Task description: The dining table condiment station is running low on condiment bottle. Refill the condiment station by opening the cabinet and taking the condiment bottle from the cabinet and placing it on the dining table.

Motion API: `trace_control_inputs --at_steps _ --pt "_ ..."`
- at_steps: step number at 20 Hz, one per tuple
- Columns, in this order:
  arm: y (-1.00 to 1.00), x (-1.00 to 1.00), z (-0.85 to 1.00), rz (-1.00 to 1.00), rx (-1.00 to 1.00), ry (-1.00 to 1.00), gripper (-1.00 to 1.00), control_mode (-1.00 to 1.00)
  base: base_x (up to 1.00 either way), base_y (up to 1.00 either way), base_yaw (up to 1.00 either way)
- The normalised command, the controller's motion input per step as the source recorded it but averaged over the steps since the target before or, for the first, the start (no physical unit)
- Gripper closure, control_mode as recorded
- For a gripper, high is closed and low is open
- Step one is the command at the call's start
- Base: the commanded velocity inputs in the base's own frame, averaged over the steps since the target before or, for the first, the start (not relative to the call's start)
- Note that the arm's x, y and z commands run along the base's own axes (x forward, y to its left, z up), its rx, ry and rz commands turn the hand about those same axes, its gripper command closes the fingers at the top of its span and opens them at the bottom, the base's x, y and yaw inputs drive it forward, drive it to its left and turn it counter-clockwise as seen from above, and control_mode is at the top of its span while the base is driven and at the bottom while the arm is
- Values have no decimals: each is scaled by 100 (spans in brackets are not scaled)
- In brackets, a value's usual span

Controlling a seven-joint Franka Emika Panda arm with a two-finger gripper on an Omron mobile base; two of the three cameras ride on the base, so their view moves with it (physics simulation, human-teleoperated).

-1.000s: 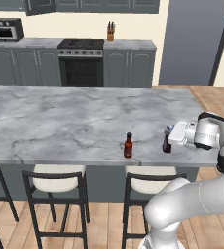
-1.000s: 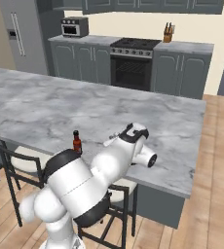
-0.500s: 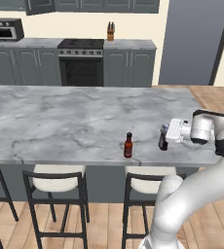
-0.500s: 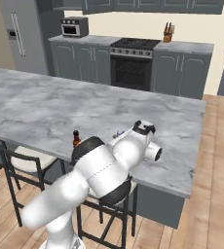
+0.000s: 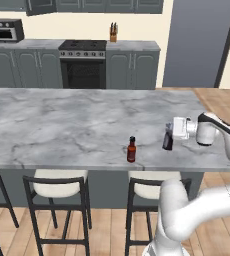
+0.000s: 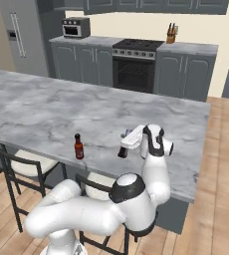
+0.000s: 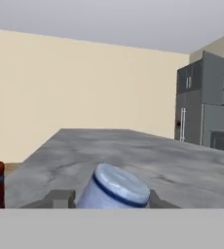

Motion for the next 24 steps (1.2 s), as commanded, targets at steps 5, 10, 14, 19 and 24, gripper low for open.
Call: trace_control_inputs --at_steps 5,10,14,19,24 --pt "9 7 -55 0 -11 -4 100 -100 0 0 0" --pt "5 -16 -57 0 -13 -21 100 -100 0 0 0" --pt "0 -61 -59 0 -2 -35 100 -100 0 0 0" --pt "0 -54 -72 0 -2 -30 100 -100 0 0 0" --pt "1 -44 -56 0 -8 -16 -100 -100 0 0 0"
